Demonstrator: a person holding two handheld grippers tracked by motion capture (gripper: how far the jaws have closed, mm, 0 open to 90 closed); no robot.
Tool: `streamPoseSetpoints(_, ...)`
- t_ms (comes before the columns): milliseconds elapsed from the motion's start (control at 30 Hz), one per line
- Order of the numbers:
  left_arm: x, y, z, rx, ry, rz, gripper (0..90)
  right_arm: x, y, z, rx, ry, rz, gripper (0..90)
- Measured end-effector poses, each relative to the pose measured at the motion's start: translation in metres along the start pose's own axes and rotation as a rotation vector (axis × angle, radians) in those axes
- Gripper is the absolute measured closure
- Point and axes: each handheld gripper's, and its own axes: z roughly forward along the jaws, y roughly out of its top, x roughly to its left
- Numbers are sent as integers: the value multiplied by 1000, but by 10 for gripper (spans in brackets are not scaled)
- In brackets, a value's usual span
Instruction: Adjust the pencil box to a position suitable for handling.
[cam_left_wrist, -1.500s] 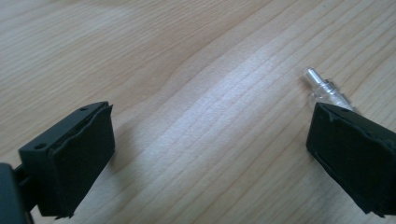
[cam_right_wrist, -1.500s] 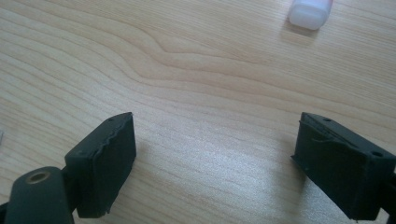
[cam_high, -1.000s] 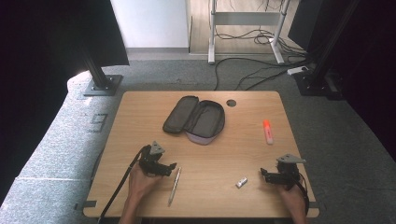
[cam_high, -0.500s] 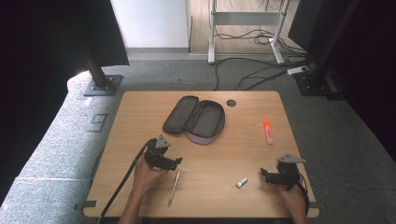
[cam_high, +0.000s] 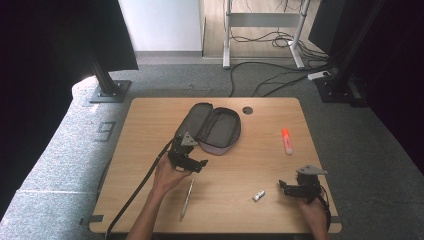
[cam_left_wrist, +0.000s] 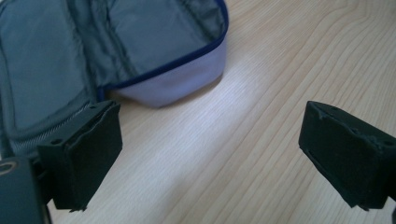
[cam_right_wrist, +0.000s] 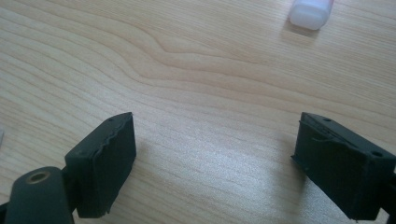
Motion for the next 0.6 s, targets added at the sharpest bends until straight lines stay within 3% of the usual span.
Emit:
streamPoseSetpoints(67,-3,6,1,-11,-4,15,63,0,0,0,1,0,1,122)
streamPoseSetpoints(267,-4,18,9,-36,-44,0,72,0,0,0,0,0,1,122)
streamPoseSetpoints(400,-5,25,15,-10,-26,31,73,0,0,0,0,-1,0,124)
streamPoseSetpoints(500,-3,29,16,-32,-44,10,81,0,0,0,-1,0,1,126)
streamPoseSetpoints(600,-1,36,19,-24,-29,17,83,0,0,0,-2,1,-1,126)
